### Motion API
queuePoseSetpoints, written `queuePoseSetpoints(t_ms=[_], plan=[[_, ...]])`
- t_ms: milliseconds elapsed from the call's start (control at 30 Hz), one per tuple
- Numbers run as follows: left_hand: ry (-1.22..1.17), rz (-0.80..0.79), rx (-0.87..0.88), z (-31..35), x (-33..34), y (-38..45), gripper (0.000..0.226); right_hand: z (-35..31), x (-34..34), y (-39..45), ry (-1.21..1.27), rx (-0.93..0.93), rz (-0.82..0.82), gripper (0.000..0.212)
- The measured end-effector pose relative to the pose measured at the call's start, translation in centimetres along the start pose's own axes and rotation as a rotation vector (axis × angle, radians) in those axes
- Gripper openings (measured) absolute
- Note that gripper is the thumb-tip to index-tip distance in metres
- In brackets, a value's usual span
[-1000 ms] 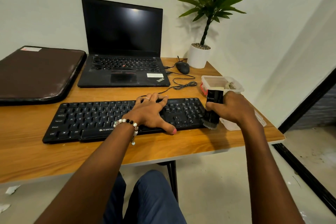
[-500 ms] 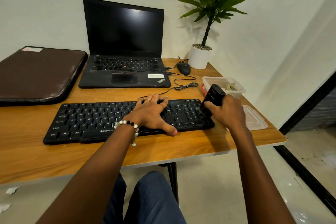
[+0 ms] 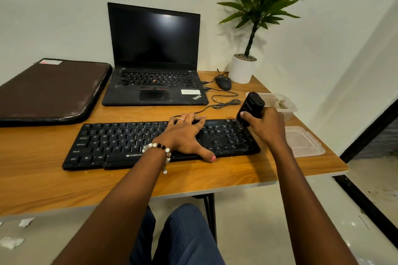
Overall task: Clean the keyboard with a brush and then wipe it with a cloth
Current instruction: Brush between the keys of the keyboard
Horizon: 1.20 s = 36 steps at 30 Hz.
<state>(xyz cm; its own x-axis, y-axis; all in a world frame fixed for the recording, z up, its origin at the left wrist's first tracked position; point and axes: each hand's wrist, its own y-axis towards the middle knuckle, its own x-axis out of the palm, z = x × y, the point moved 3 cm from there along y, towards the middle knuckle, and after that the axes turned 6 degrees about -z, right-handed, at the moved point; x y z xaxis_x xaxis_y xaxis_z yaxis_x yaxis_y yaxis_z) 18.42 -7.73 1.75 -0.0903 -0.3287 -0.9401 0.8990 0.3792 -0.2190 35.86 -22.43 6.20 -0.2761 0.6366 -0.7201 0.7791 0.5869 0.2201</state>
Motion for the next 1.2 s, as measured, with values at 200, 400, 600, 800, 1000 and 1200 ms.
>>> queuePoseSetpoints(t_ms=[200, 400, 600, 800, 1000, 1200], plan=[[0.008, 0.001, 0.005, 0.0, -0.1, 0.2, 0.127, 1.9, -1.5, -0.8, -0.071, 0.032, -0.016, 0.045], [0.002, -0.008, -0.003, 0.0, 0.0, 0.0, 0.128, 0.3, -3.9, -1.8, -0.258, 0.047, -0.111, 0.046], [0.011, 0.004, 0.0, 0.2, 0.0, 0.1, 0.127, -2.0, -1.2, -3.3, -0.058, -0.058, -0.07, 0.048], [0.003, 0.011, -0.002, 0.0, 0.0, 0.1, 0.131, -1.4, -0.4, -5.1, -0.137, -0.076, -0.139, 0.042], [0.004, 0.004, -0.009, 0.0, -0.1, -0.2, 0.128, -1.8, -2.9, -5.4, 0.022, -0.062, -0.391, 0.021], [-0.003, -0.011, -0.001, -0.1, -0.1, -0.3, 0.128, 1.7, -4.3, -3.8, 0.775, 0.278, -0.227, 0.021]])
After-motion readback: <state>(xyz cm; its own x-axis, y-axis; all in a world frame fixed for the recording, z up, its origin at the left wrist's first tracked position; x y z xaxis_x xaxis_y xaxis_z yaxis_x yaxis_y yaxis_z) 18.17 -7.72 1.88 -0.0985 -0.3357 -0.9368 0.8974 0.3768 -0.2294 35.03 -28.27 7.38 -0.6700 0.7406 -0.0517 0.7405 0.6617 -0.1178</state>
